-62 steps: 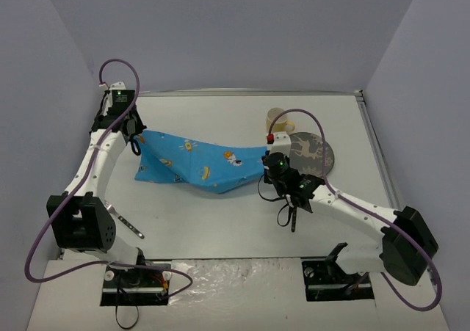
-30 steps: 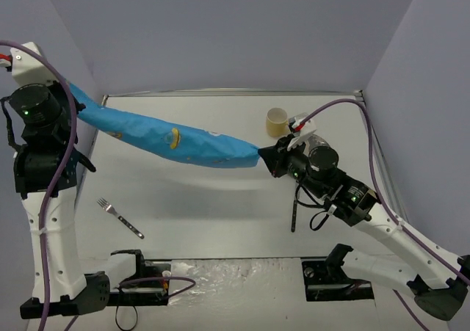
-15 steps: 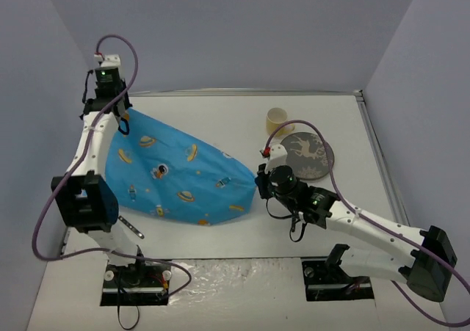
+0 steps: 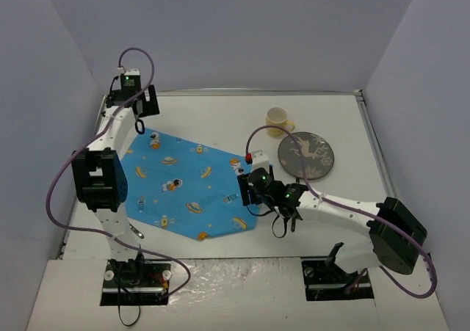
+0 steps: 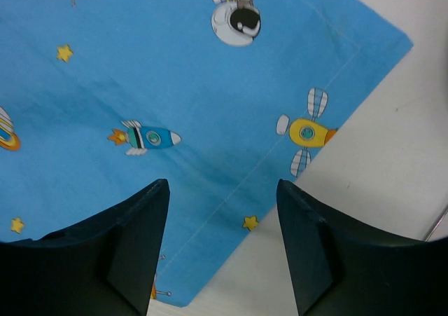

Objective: Set the dinner table for one person

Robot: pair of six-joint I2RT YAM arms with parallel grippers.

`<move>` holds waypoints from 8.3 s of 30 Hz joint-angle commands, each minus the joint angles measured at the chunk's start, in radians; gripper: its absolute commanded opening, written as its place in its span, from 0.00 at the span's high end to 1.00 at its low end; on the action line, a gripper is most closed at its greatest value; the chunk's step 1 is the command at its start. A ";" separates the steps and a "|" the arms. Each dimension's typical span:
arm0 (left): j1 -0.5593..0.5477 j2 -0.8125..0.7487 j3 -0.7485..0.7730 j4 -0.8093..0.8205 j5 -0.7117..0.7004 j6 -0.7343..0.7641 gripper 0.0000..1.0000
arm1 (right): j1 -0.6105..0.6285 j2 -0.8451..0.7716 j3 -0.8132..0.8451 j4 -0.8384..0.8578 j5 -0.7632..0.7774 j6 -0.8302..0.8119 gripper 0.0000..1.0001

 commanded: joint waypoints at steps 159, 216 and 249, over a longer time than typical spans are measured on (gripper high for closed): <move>-0.041 -1.145 -0.758 -0.158 -0.229 -0.122 0.03 | 0.230 0.271 0.383 -0.025 -0.124 -0.420 0.62; -0.040 -1.137 -0.762 -0.154 -0.209 -0.115 0.03 | 0.232 0.572 0.453 0.116 0.080 -0.560 0.90; -0.039 -1.098 -0.761 -0.159 -0.166 -0.115 0.03 | 0.342 0.378 0.553 -0.342 -0.420 -0.299 0.85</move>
